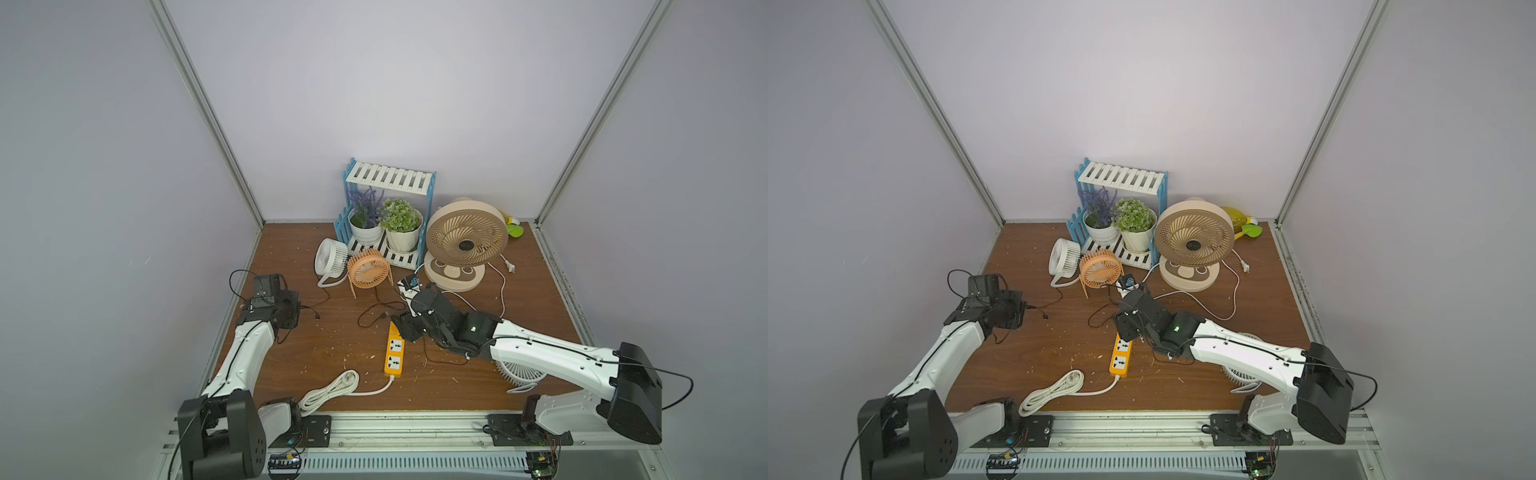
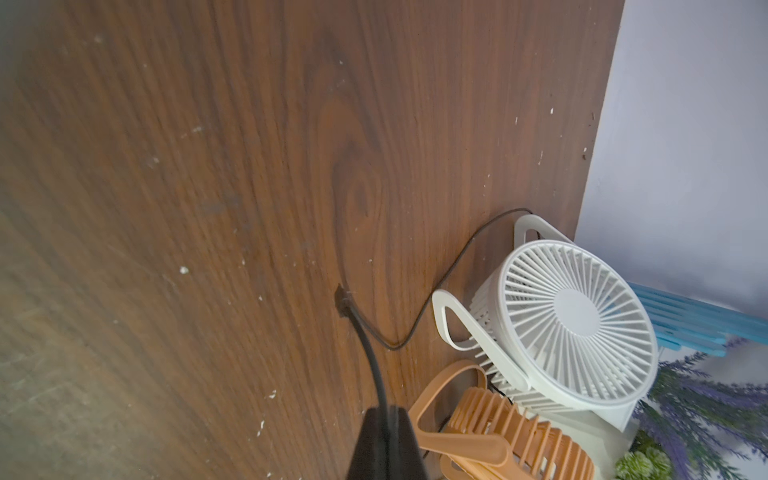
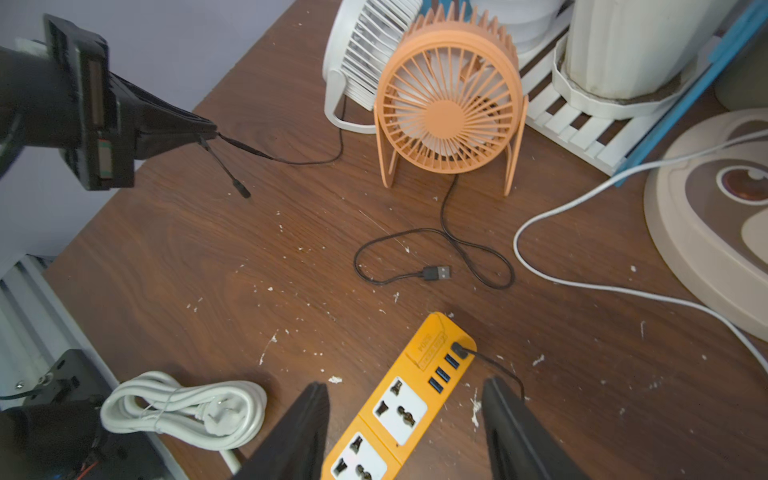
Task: Unplug the desk fan from the power strip
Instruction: Place the plug at the center of the board.
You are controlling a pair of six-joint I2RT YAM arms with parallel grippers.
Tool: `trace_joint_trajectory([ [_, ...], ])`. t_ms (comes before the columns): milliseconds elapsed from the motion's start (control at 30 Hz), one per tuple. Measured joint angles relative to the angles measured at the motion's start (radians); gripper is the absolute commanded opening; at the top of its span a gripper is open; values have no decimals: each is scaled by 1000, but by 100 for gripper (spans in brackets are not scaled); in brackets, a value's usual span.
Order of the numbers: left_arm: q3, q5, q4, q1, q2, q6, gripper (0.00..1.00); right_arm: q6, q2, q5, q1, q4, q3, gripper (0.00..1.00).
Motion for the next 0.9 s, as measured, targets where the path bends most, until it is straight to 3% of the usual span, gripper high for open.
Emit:
trace_joint_trajectory([
  [67, 23, -2, 12, 17, 49, 9, 22, 19, -11, 17, -1, -24, 0, 62],
  [200, 38, 8, 68, 69, 141, 11, 75, 58, -52, 47, -5, -78, 0, 64],
  [300, 62, 18, 77, 95, 199, 25, 98, 75, -85, 61, -11, -110, 0, 64],
  [600, 275, 17, -17, 107, 195, 204, 99, 105, -95, 38, -39, -167, 2, 65],
  [900, 419, -121, -209, 108, 87, 401, 99, 101, -12, -26, -84, -203, 69, 60],
])
